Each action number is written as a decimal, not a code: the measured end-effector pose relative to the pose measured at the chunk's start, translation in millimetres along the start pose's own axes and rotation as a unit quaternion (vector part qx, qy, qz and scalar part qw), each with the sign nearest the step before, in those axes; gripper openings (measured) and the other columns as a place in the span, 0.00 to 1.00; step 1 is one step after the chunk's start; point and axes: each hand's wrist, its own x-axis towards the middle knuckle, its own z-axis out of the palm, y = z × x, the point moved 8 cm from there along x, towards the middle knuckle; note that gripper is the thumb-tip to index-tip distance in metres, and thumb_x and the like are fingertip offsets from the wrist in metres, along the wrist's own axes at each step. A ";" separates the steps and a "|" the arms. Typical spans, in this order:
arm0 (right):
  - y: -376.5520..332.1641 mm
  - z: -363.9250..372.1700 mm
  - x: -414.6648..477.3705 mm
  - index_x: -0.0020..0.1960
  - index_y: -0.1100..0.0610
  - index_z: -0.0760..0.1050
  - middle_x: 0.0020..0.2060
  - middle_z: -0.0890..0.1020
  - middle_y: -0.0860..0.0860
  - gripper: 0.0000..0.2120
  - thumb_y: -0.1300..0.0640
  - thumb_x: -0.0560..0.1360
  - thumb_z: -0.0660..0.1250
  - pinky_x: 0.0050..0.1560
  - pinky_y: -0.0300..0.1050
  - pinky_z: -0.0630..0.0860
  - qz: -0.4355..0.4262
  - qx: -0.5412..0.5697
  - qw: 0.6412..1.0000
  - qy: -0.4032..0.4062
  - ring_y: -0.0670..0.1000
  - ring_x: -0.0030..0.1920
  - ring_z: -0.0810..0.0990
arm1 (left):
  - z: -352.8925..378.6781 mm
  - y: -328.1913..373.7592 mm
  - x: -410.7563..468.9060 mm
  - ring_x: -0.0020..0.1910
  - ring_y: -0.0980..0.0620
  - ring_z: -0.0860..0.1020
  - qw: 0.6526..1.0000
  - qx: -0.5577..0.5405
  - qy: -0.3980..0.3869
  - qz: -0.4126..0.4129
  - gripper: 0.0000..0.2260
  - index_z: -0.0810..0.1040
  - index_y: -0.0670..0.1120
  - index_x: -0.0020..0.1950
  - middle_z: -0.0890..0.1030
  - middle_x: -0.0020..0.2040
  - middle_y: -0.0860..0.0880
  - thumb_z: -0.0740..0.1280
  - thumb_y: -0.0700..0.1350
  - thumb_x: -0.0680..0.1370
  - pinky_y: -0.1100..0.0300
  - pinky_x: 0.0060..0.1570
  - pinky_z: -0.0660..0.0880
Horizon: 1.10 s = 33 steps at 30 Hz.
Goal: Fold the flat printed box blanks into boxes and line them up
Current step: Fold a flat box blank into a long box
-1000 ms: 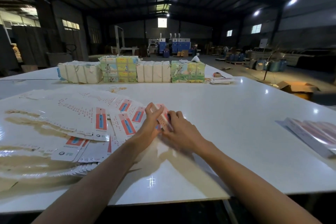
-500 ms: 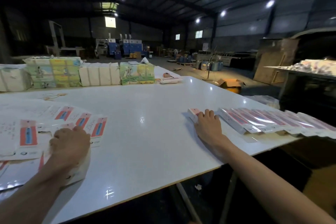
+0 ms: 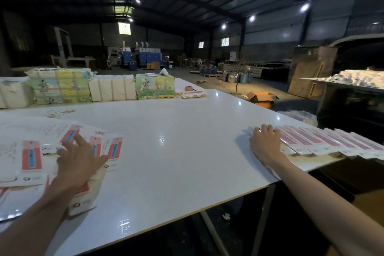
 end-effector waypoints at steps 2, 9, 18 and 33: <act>-34.7 -14.4 -2.4 0.73 0.56 0.72 0.71 0.74 0.56 0.20 0.49 0.85 0.62 0.74 0.57 0.68 -0.036 0.036 0.999 0.019 0.59 0.73 0.70 | -5.4 4.9 1.9 0.71 0.23 0.68 0.997 -0.081 0.013 0.016 0.56 0.47 0.36 0.82 0.60 0.76 0.26 0.82 0.55 0.72 0.33 0.67 0.70; -218.3 -85.1 -35.3 0.73 0.55 0.72 0.66 0.78 0.54 0.19 0.49 0.85 0.62 0.63 0.53 0.73 -0.229 0.322 0.918 0.020 0.58 0.66 0.76 | 10.2 34.9 -14.5 0.49 0.47 0.87 0.902 -0.426 -0.075 0.016 0.33 0.74 0.48 0.69 0.85 0.58 0.46 0.85 0.48 0.69 0.49 0.47 0.83; -352.3 -112.7 -75.9 0.81 0.43 0.57 0.72 0.75 0.50 0.27 0.50 0.85 0.64 0.43 0.40 0.84 -0.271 0.689 0.653 -0.161 0.44 0.50 0.86 | 35.5 69.1 -34.6 0.48 0.46 0.88 0.802 -0.546 -0.230 0.075 0.21 0.79 0.52 0.66 0.88 0.48 0.46 0.78 0.39 0.75 0.57 0.42 0.83; -344.4 -89.2 -66.9 0.69 0.49 0.67 0.56 0.84 0.57 0.23 0.53 0.80 0.74 0.50 0.49 0.87 -0.244 0.737 0.581 -0.245 0.53 0.51 0.89 | 41.2 74.3 -53.4 0.47 0.38 0.82 0.615 -0.701 -0.360 -0.035 0.27 0.80 0.44 0.71 0.80 0.56 0.36 0.62 0.64 0.83 0.38 0.62 0.76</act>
